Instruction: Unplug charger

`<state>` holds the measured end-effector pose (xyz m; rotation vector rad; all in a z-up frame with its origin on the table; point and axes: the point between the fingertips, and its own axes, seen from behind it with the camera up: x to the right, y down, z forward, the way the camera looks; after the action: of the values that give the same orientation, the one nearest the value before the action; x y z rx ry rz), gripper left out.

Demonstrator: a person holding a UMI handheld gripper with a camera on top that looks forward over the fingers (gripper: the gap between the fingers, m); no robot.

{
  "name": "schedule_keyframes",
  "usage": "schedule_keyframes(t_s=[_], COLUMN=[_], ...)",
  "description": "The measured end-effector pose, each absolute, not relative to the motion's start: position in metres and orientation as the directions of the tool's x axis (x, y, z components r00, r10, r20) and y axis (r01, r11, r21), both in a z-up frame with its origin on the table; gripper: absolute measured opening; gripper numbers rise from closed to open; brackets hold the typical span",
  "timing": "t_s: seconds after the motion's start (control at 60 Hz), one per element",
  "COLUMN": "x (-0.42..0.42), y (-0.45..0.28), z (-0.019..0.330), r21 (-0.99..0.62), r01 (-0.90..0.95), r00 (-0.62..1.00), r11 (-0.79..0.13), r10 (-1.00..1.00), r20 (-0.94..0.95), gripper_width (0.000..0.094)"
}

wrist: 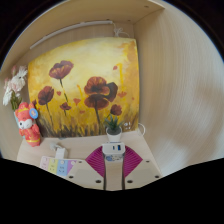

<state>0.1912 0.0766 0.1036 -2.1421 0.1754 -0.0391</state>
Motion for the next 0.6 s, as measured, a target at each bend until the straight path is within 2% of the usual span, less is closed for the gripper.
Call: schedule_keyframes(t_s=[0.117,0.233,0.333,0.483,0.517,0.6], x=[0.204,0.207,0.205,0.202,0.201,0.205], y=[0.061,0.052,0.047,0.051,0.052,0.054], z=[0.051,0.021,0.003,0.003,0.009,0.037], r21=[-0.782,-0.743,-0.717,-0.718,-0.719,-0.755], r01=[-0.141,-0.159,-0.165,-0.149,-0.155,-0.150], r00=[0.986,0.985,0.985,0.988,0.987,0.986], r11=[-0.608,-0.650,-0.677,-0.680,-0.677,-0.638], r10=[-0.156,-0.157,-0.151,-0.134,-0.134,-0.155], r20=[-0.056,-0.073,-0.083,-0.078,-0.087,-0.066], gripper_width=[0.0198,0.0217,0.0247,0.0324,0.0375,0.0622])
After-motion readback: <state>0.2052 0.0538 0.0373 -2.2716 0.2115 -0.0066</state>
